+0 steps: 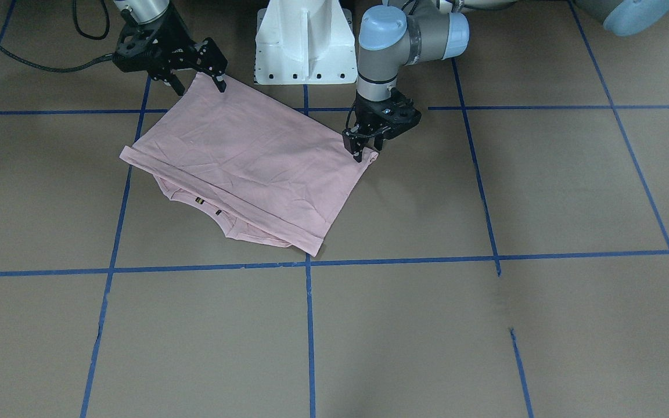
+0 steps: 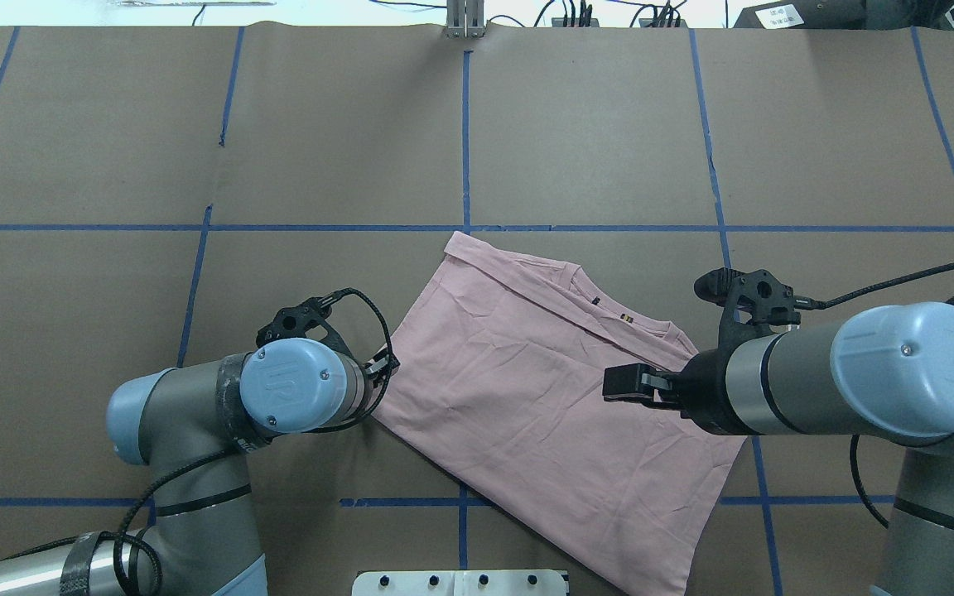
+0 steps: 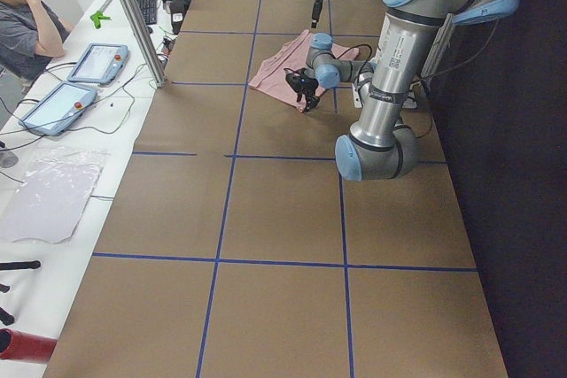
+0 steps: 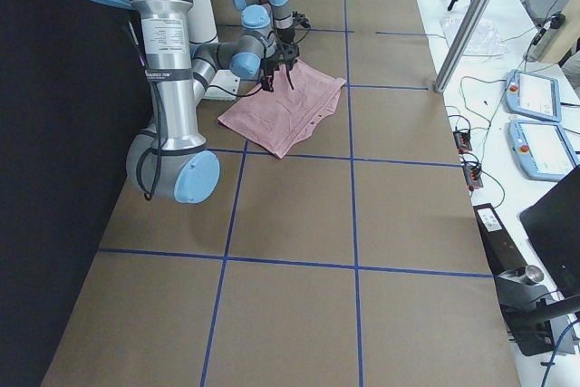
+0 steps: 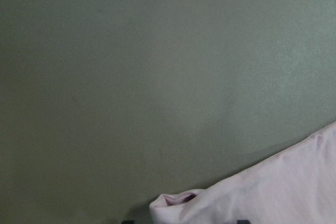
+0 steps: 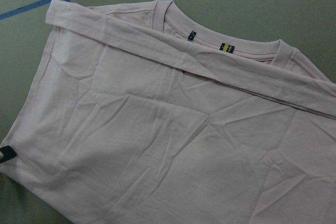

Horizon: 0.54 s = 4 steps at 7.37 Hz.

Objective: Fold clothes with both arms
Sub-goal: 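Lower both grippers onto the folded shirt's edges nearest the robot, then grasp the shirt corner with the left gripper and drag it farther from the robot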

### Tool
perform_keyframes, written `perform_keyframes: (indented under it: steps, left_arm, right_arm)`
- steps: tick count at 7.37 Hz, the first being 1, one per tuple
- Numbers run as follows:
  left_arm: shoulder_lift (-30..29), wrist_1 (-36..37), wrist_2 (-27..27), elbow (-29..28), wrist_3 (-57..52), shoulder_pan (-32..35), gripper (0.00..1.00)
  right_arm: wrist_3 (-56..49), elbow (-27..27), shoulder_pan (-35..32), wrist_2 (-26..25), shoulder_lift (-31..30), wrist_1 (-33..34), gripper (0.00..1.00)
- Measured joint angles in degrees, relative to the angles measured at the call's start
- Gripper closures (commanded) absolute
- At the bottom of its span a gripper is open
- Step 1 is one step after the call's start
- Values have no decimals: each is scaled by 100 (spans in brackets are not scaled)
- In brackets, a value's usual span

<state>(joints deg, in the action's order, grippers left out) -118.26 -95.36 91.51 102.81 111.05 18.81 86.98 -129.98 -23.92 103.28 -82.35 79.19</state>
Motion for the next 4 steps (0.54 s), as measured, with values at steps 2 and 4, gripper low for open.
perform_keyframes:
  steps: [2,4]
  left_arm:
    - [-3,0,-93,-3,-36,11,100]
    - [-17,4,-105,26,-130,117,100]
  right_arm:
    - [1,14,1,-3,0,0,0]
    - [3,29,1,-9,-5,0,0]
